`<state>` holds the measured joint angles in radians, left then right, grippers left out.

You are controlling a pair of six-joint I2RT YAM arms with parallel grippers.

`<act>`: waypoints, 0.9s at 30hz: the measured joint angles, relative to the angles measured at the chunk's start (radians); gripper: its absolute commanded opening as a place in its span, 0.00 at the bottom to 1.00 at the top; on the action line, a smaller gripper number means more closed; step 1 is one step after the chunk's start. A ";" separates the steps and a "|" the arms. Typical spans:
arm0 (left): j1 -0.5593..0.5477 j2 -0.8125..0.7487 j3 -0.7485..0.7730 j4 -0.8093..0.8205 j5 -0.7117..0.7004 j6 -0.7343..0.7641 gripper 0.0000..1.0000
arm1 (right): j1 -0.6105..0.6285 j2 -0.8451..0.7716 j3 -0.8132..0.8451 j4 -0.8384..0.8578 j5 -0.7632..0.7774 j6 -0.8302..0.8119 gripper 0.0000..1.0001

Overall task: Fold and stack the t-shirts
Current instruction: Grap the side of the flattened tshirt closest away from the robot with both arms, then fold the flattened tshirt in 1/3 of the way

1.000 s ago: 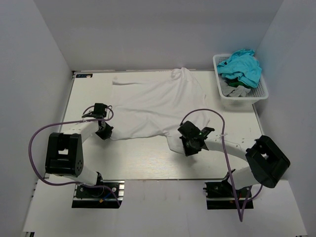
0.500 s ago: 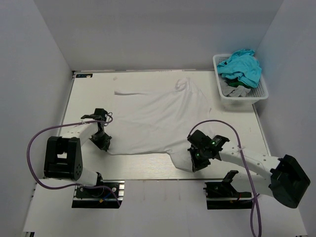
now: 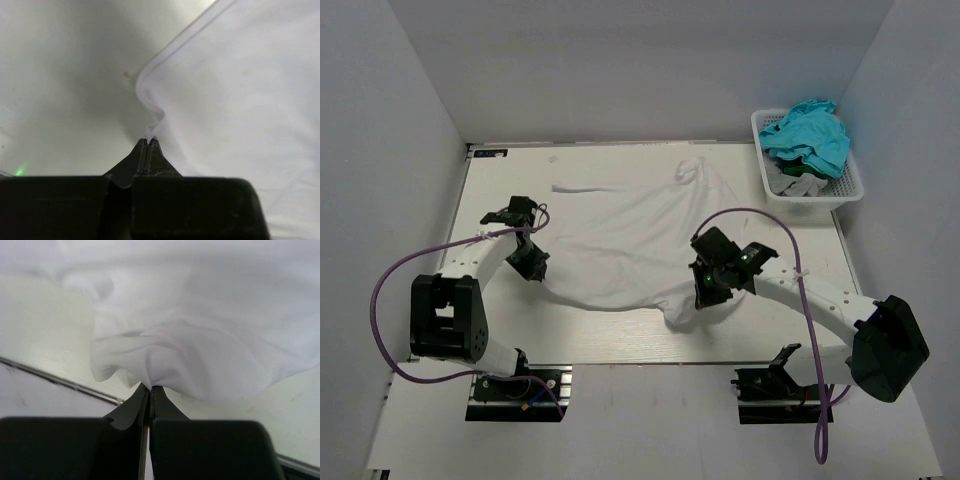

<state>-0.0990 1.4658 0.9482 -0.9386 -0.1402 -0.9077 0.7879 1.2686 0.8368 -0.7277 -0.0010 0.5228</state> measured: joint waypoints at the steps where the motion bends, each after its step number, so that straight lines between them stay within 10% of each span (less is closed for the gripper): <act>1: 0.001 0.007 0.019 0.000 0.002 0.000 0.00 | -0.016 0.001 0.027 0.006 0.010 -0.002 0.00; 27: 0.032 0.471 0.574 -0.109 -0.001 -0.100 0.00 | -0.415 0.476 0.592 0.043 0.022 -0.174 0.00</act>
<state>-0.0673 1.9369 1.5223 -1.0473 -0.1413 -1.0080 0.3733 1.7451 1.4284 -0.6846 0.0212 0.3492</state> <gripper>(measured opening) 0.019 0.012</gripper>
